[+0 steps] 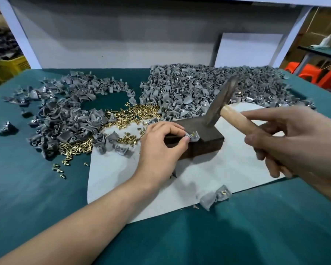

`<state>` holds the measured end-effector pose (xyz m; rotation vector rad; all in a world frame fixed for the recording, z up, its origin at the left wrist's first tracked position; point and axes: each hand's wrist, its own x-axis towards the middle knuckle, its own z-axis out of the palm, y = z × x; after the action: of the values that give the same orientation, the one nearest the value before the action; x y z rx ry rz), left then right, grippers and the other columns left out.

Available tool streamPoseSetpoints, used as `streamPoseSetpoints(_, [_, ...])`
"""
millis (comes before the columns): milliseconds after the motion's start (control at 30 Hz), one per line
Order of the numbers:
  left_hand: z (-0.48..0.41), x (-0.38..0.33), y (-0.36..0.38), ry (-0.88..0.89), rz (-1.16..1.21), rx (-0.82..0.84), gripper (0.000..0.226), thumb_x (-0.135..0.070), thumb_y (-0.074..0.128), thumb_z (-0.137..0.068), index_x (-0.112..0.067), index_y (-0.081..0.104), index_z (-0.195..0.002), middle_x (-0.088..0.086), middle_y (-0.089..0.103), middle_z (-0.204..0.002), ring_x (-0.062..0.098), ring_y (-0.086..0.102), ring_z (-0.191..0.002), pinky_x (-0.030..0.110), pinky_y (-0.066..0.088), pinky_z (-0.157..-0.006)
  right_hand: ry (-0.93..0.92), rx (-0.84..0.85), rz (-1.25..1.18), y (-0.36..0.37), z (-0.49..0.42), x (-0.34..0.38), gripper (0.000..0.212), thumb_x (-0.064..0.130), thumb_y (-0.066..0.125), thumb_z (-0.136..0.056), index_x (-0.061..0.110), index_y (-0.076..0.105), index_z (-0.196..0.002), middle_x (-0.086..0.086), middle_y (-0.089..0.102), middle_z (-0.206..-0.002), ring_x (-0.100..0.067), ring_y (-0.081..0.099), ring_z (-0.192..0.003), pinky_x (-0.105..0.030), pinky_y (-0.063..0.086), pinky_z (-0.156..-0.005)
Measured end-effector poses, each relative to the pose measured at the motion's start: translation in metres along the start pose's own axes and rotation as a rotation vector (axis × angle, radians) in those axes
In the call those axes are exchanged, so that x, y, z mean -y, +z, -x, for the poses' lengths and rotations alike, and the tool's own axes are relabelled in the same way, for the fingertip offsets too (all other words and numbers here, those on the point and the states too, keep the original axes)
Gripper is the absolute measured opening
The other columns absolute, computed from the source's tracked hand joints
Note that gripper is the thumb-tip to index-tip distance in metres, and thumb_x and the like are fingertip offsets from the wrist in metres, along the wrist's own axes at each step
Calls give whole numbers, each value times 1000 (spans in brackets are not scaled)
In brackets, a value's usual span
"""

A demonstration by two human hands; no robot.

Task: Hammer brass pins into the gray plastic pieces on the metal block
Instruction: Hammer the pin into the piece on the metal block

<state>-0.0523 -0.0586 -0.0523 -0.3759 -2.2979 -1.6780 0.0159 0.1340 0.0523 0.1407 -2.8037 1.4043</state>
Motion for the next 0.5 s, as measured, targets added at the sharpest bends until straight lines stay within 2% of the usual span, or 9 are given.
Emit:
streamPoseSetpoints(67, [0,-1,0,2,17,-4,15,-11,76,-79,-23,69,-76,-14,64,-89,15,55,-103,31,44,-92,-75,9,53,5,3,2,37,11,58,-85,46,61,-94,-4,63,-62,-18,48,-30,-21,39,-34])
streamPoseSetpoints(167, [0,-2,1,-10,46,-19,23,-9,77,-78,-28,66,-71,-17,62,-84,13,57,-98,26,45,-88,-181,-50,171,8,4,3,29,18,60,-85,36,54,-107,-2,61,-63,-17,44,-25,-17,40,-37])
streamPoseSetpoints(200, [0,-3,1,-24,56,-24,23,-10,77,-78,-28,66,-70,-17,62,-82,11,57,-97,23,44,-86,-200,-68,179,6,3,6,29,24,61,-85,38,55,-109,-1,60,-63,-18,44,-25,-18,42,-38])
streamPoseSetpoints(267, [1,-2,0,-67,76,-21,17,-11,77,-78,-24,69,-71,-17,63,-83,6,56,-96,22,44,-86,-221,-86,172,1,2,12,36,36,56,-78,58,59,-107,-1,60,-64,-20,46,-24,-22,45,-39])
streamPoseSetpoints(333, [2,-1,1,-88,88,-15,14,-11,77,-78,-22,70,-72,-19,63,-87,2,55,-94,22,44,-85,-225,-100,199,2,0,14,39,44,52,-74,67,53,-106,-1,60,-64,-20,47,-24,-22,45,-37])
streamPoseSetpoints(400, [1,0,1,-67,92,-25,18,-8,77,-78,-23,70,-70,-15,63,-83,2,56,-91,21,45,-84,-206,-87,284,14,-5,11,34,42,54,-78,56,56,-109,-2,59,-59,-14,47,-25,-19,34,-27])
streamPoseSetpoints(467, [1,1,1,-28,108,-37,22,-3,77,-77,-21,69,-69,-12,63,-82,3,57,-89,20,45,-83,-154,-7,363,25,-8,8,29,33,54,-81,39,55,-109,-5,54,-50,-10,43,-24,-23,33,-25])
streamPoseSetpoints(500, [1,1,1,-22,117,-35,21,-2,77,-77,-21,69,-69,-11,63,-83,3,58,-89,22,45,-84,-134,11,340,25,-8,10,27,32,52,-80,39,56,-106,-5,53,-47,-12,45,-24,-21,34,-25])
